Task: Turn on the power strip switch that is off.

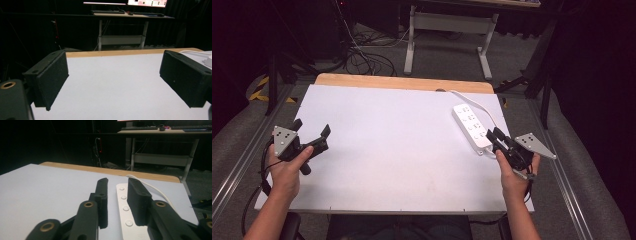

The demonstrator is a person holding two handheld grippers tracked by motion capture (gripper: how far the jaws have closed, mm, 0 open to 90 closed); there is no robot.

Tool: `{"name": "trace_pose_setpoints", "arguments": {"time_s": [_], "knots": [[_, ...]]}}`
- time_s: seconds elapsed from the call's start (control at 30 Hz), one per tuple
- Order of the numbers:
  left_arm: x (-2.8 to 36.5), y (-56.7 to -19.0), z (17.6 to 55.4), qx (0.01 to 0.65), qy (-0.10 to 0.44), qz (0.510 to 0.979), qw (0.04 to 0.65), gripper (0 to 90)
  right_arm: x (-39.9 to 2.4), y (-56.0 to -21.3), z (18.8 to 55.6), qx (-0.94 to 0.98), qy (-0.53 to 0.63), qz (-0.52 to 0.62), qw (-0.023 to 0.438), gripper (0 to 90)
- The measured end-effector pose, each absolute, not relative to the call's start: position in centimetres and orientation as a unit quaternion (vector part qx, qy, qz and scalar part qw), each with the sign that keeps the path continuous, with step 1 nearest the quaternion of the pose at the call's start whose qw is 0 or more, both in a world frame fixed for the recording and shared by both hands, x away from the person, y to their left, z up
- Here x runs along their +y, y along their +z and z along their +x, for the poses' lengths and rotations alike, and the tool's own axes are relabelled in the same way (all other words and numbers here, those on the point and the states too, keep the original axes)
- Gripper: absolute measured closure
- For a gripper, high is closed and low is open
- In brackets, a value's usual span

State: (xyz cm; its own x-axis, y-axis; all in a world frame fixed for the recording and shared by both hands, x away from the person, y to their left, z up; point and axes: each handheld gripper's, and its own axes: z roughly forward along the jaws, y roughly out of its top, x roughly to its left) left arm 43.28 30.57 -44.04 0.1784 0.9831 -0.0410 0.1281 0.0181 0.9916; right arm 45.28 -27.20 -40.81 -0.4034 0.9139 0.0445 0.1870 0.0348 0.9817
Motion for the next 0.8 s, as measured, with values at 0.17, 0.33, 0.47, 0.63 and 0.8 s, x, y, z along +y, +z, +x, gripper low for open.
{"name": "trace_pose_setpoints", "arguments": {"time_s": [0.17, 0.33, 0.47, 0.63, 0.8], "knots": [[30.54, -44.02, 43.27, 0.490, 0.412, 0.567, 0.518, 9.0, -27.21, -40.82, 45.26, 0.634, 0.551, 0.427, 0.337, 62.8], [30.58, -44.03, 43.27, 0.491, 0.412, 0.566, 0.519, 9.0, -27.23, -40.73, 45.23, 0.623, 0.566, 0.419, 0.340, 54.7], [30.56, -44.02, 43.27, 0.491, 0.412, 0.566, 0.519, 9.0, -27.31, -40.81, 45.35, 0.615, 0.572, 0.422, 0.342, 46.4], [30.57, -44.04, 43.29, 0.491, 0.412, 0.567, 0.518, 9.0, -27.34, -40.87, 45.41, 0.599, 0.583, 0.426, 0.345, 37.0], [30.56, -44.04, 43.30, 0.491, 0.412, 0.567, 0.518, 9.0, -27.18, -41.33, 45.74, 0.602, 0.592, 0.413, 0.342, 24.4]]}}
